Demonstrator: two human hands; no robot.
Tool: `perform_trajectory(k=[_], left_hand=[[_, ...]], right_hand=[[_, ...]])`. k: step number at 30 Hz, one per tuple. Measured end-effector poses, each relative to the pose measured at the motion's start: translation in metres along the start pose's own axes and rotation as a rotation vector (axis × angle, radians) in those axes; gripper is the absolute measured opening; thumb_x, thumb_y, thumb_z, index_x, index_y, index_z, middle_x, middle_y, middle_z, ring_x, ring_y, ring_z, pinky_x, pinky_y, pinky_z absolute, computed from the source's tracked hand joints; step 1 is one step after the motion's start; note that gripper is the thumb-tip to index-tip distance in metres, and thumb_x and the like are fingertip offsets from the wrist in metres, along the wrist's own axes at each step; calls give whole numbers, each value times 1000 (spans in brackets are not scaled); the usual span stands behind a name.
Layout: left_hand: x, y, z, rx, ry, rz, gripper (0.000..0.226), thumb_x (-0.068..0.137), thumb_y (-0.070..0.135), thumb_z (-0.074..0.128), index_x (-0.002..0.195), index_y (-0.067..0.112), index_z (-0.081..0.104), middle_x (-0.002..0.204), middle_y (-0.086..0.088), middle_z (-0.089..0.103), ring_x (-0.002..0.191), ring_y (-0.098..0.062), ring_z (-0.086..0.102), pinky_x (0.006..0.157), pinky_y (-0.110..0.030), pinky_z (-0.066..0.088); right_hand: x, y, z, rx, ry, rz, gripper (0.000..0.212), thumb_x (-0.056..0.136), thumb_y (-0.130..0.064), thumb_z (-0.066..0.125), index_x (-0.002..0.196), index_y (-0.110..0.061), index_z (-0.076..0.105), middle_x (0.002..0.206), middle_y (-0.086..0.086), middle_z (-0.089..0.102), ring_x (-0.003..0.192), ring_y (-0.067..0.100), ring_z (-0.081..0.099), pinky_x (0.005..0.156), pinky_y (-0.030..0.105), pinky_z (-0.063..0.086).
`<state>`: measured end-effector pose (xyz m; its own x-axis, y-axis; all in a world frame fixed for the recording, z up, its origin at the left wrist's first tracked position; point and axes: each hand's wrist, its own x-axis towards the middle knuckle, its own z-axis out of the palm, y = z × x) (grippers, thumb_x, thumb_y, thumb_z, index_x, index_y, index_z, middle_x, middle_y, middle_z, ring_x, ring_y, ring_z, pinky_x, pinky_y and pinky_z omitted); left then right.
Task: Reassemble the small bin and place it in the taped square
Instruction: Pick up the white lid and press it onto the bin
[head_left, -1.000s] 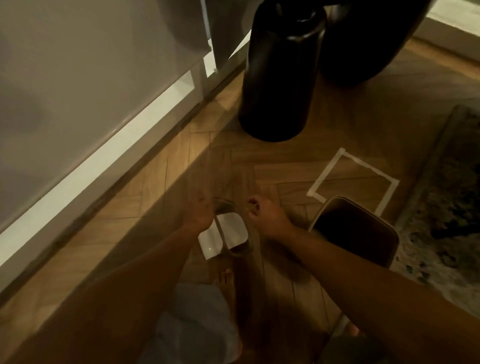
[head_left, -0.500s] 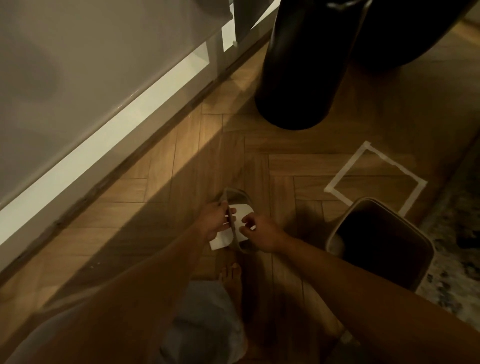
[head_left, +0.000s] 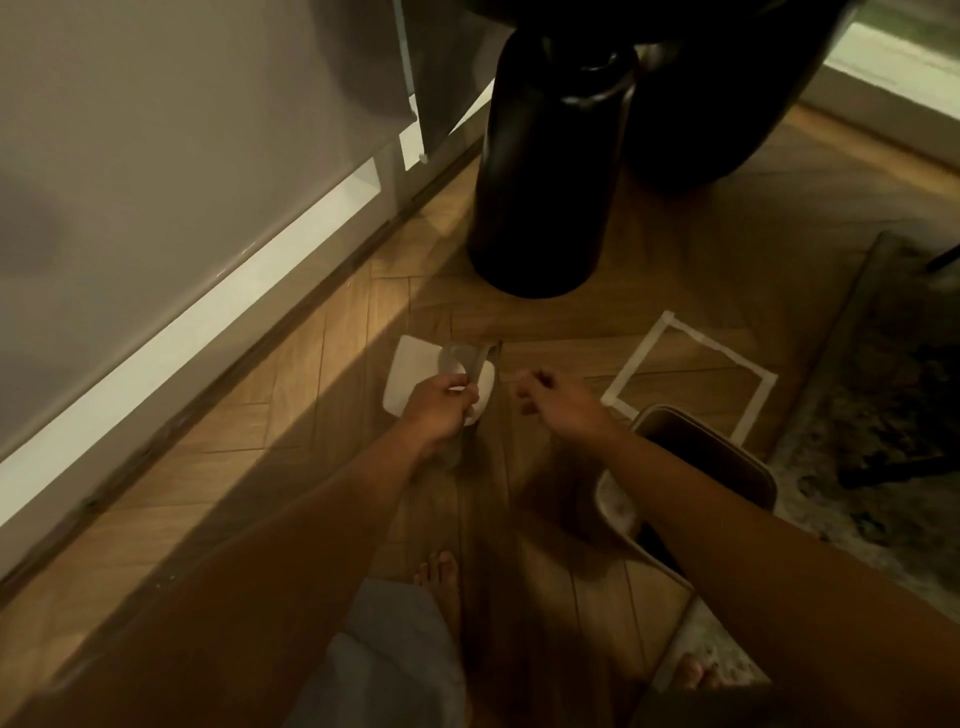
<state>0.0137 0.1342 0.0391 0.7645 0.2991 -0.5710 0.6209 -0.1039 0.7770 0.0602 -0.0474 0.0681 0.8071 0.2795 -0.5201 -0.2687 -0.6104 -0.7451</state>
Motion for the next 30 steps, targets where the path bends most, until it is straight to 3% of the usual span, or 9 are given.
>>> perform_trajectory(k=[2, 6, 8, 11, 15, 19, 25, 30], left_hand=[[-6, 19, 3, 56, -28, 87, 45, 95, 25, 68, 138, 14, 60, 95, 7, 70, 87, -13, 69, 66, -21, 52], [-25, 55, 13, 244, -70, 270, 42, 95, 29, 67, 135, 15, 61, 107, 4, 67, 96, -10, 64, 74, -19, 50], [-37, 69, 18, 354, -94, 359, 38, 95, 30, 67, 131, 18, 63, 105, 8, 65, 95, -7, 61, 74, -17, 46], [-52, 83, 28, 440, -146, 475, 35, 95, 28, 67, 129, 19, 64, 102, 14, 63, 92, 2, 59, 80, -16, 46], [-72, 101, 57, 544, -211, 628, 33, 94, 26, 69, 127, 21, 67, 100, 18, 61, 93, 4, 59, 76, -6, 39], [-89, 113, 89, 609, -288, 730, 30, 95, 26, 67, 125, 24, 67, 107, 14, 65, 96, 1, 58, 86, -19, 45], [-103, 125, 124, 741, -325, 881, 38, 98, 27, 61, 135, 23, 62, 128, 1, 62, 116, -14, 57, 97, -28, 45], [-88, 129, 134, 502, -183, 805, 46, 93, 27, 67, 137, 23, 57, 142, -3, 50, 129, -22, 50, 106, -42, 46]], right_hand=[[-9, -11, -25, 81, 23, -7, 25, 106, -48, 46, 108, -29, 61, 112, -4, 69, 93, 10, 68, 72, 29, 53], [-31, -17, -73, 193, 62, -36, 42, 103, -51, 49, 126, -18, 62, 117, -1, 71, 94, 17, 74, 91, 44, 57], [-42, -15, -93, 322, 54, 8, 46, 102, -52, 52, 132, -18, 59, 118, 1, 72, 93, 21, 77, 84, 42, 60], [-57, -9, -114, 581, 5, 89, 41, 100, -49, 59, 124, -17, 60, 115, 6, 75, 91, 26, 78, 67, 36, 61], [-81, 4, -137, 754, 39, 81, 30, 100, -35, 65, 114, -8, 70, 97, 7, 78, 79, 23, 76, 66, 36, 59], [-100, 21, -155, 808, 122, 104, 13, 102, -12, 62, 96, -6, 71, 80, 8, 74, 66, 18, 74, 56, 30, 59], [-117, 56, -180, 764, 205, 111, 14, 104, -8, 57, 96, -4, 68, 80, 11, 70, 65, 19, 72, 62, 35, 61], [-132, 82, -194, 691, 297, 25, 15, 105, -7, 55, 95, -5, 66, 82, 11, 70, 66, 20, 69, 71, 39, 61]])
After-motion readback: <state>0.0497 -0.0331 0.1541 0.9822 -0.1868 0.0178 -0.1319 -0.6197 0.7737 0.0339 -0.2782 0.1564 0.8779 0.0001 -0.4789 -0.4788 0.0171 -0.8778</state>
